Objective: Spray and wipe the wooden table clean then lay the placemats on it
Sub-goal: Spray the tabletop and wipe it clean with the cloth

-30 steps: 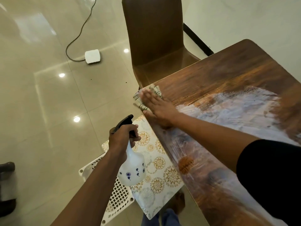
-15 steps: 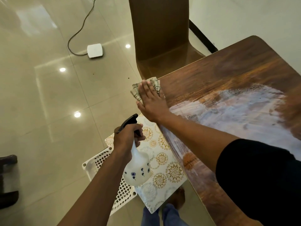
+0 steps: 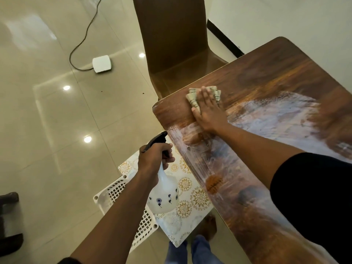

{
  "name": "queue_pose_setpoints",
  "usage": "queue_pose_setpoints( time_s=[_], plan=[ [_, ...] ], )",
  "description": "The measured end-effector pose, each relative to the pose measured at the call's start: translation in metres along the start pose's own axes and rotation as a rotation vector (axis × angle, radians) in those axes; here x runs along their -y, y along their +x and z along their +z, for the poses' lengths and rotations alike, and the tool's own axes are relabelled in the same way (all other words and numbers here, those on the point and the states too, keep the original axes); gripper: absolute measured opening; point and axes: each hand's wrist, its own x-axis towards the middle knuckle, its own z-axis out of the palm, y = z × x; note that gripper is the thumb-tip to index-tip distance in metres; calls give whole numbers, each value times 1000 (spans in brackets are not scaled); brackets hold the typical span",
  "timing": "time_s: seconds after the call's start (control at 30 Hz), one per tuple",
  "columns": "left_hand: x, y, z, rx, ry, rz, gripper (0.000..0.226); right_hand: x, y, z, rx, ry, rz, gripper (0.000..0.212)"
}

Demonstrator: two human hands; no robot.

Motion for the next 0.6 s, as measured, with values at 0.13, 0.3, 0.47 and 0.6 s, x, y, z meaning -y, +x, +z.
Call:
queue_pose_setpoints(
  time_s=[0.13, 0.3, 0.47, 0.6],
  plan=[
    [3, -3, -3, 10, -18, -14, 14, -5, -3, -3, 12, 57, 127, 75],
    [7, 0, -13, -17, -20, -14, 9, 43, 12, 4, -11, 72, 113, 75],
    [7, 6, -21, -61, -16, 18, 7, 98, 21, 14, 35, 10, -143, 74],
    [2, 7, -18, -70, -18, 33, 6, 126, 13, 28, 83, -76, -384, 73]
  ],
)
